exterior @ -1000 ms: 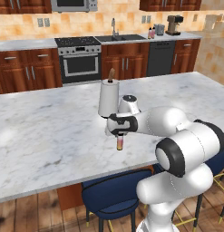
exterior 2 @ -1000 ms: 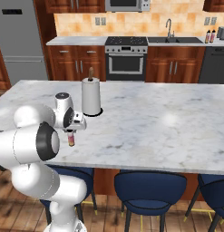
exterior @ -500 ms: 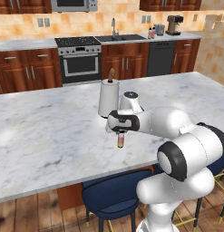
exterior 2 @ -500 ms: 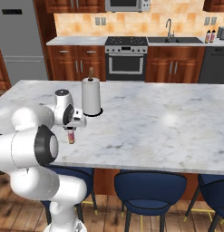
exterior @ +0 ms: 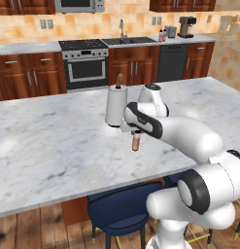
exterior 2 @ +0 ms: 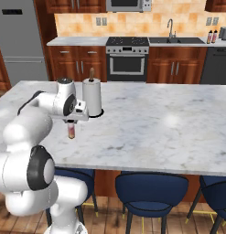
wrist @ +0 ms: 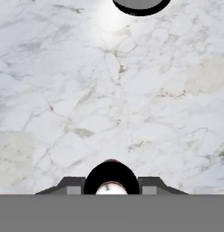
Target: Place the large bottle from the dining counter next to the other large bottle outside the sink, and place the small bottle from the dining counter next to the other small bottle inside the sink.
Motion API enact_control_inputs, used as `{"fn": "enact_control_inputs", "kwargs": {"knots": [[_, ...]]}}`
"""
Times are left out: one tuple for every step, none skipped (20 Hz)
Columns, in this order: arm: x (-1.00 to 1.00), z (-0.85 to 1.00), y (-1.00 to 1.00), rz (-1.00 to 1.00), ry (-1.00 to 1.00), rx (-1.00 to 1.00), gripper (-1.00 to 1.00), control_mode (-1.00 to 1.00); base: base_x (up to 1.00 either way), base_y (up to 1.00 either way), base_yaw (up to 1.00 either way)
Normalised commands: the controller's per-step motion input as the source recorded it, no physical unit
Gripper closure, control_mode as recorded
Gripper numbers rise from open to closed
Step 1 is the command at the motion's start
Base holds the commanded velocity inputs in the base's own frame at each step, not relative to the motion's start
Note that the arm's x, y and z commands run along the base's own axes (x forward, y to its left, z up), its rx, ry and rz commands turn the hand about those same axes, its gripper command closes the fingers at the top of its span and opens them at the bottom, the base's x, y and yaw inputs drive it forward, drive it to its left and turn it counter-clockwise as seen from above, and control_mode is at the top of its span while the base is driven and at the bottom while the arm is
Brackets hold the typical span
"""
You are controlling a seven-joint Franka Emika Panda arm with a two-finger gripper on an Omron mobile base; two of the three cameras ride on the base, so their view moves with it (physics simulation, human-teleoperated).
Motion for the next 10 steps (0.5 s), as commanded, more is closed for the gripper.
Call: {"fn": "enact_control_inputs", "kwargs": {"knots": [[-0.36,0.61,-0.14,0.00,0.07,0.02,1.00,-1.00,0.00,0.00,0.00],[-0.35,0.61,-0.11,0.00,0.09,0.00,1.00,-1.00,0.00,0.00,0.00],[-0.33,0.51,-0.10,0.00,0.09,0.00,1.00,-1.00,0.00,0.00,0.00],[-0.31,0.40,-0.09,0.00,0.09,0.00,1.00,-1.00,0.00,0.00,0.00],[-0.32,0.29,-0.06,0.00,0.06,0.00,1.00,-1.00,0.00,0.00,0.00],[-0.34,0.21,-0.09,0.00,0.05,0.00,1.00,-1.00,0.00,0.00,0.00],[-0.36,0.16,-0.06,0.00,0.03,0.00,1.00,-1.00,0.00,0.00,0.00],[-0.37,0.08,-0.03,0.00,0.01,0.00,1.00,-1.00,0.00,0.00,0.00],[-0.44,0.04,-0.01,0.00,0.00,0.00,1.00,-1.00,0.00,0.00,0.00],[-0.56,0.00,-0.01,0.00,0.00,0.00,1.00,-1.00,0.00,0.00,0.00]]}}
